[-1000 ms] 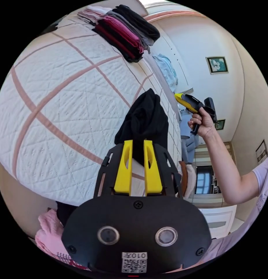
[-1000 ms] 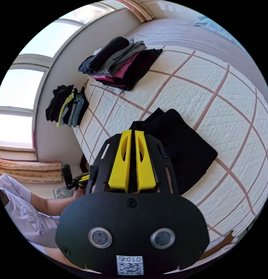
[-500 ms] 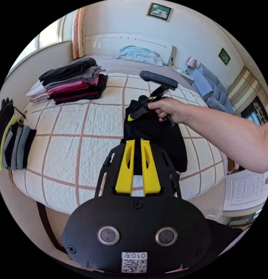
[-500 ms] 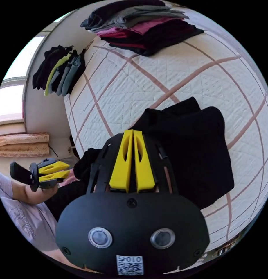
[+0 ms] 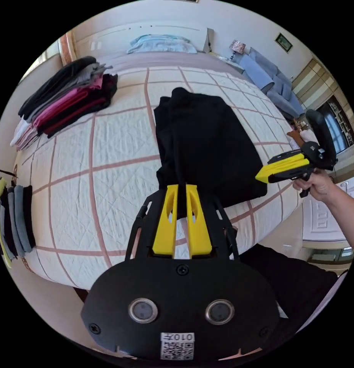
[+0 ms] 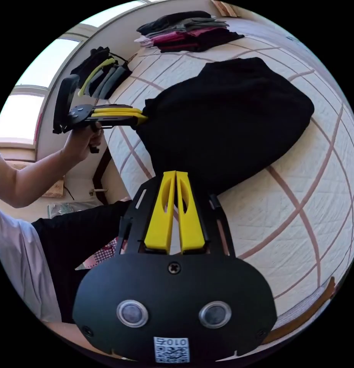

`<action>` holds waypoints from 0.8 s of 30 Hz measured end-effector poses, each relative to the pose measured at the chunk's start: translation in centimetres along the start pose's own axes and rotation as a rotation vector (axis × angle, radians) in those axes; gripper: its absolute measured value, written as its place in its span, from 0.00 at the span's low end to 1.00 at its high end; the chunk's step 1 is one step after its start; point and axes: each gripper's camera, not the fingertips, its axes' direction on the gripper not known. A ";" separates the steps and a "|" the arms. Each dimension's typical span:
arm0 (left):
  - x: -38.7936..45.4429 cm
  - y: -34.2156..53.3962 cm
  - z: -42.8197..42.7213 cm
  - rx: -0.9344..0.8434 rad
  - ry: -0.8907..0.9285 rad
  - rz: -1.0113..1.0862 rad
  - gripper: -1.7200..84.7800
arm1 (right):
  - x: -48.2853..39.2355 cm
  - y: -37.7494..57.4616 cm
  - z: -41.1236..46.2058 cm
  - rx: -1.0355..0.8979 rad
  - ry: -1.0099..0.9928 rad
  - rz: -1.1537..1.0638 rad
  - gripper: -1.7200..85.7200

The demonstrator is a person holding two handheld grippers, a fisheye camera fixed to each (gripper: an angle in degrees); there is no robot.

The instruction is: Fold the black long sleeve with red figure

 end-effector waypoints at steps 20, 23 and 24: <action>-2.5 4.0 -3.3 0.092 -0.032 -0.209 0.07 | 12.2 2.4 -13.5 0.212 -0.236 0.249 0.10; -2.9 6.4 -5.3 0.173 0.138 -0.356 0.10 | 15.3 3.6 -13.8 0.153 -0.260 0.367 0.13; -3.0 7.5 -5.3 0.200 0.265 -0.442 0.11 | 16.0 3.9 -13.1 0.132 -0.334 0.390 0.14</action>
